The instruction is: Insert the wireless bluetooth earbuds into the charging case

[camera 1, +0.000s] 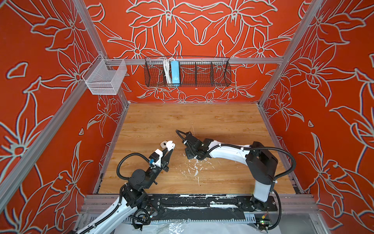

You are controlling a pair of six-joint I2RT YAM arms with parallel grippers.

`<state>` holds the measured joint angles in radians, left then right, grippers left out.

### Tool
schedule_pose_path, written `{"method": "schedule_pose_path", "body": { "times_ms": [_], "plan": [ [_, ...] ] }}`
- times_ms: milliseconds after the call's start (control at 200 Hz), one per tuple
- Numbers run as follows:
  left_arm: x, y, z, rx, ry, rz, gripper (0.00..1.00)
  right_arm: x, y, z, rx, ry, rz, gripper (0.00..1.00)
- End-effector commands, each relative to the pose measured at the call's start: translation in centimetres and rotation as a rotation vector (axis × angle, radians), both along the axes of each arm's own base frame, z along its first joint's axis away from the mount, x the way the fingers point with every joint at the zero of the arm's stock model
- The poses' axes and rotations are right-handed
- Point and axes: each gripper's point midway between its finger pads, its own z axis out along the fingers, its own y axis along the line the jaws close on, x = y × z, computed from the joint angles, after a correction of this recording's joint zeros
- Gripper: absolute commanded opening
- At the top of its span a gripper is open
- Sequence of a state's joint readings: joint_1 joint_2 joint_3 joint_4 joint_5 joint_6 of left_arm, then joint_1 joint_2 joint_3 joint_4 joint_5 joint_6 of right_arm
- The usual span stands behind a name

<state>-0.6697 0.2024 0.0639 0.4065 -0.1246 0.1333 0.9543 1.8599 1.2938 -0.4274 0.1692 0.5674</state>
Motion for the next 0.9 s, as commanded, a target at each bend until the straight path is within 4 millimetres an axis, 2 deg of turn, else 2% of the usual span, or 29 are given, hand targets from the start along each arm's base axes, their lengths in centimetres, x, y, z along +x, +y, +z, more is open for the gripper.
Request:
{"method": "schedule_pose_path", "body": {
  "times_ms": [0,80,285,656,896],
  "plan": [
    [-0.1,0.2,0.3,-0.018,-0.012,0.007,0.0,1.4,-0.2,0.5,-0.034,-0.011,-0.025,0.47],
    [-0.1,0.2,0.3,-0.018,-0.012,0.006,0.0,1.7,0.3,0.0,-0.055,0.007,-0.016,0.5],
    [-0.1,0.3,0.3,-0.019,-0.01,0.01,0.0,2.2,1.1,-1.2,-0.1,0.038,-0.005,0.5],
    [-0.1,0.3,0.3,-0.022,-0.01,0.012,0.0,2.2,0.9,-2.7,-0.151,0.07,-0.003,0.5],
    [0.0,0.3,0.3,-0.022,-0.01,0.013,0.0,2.3,1.4,-3.5,-0.157,0.09,0.008,0.48]
  ]
}}
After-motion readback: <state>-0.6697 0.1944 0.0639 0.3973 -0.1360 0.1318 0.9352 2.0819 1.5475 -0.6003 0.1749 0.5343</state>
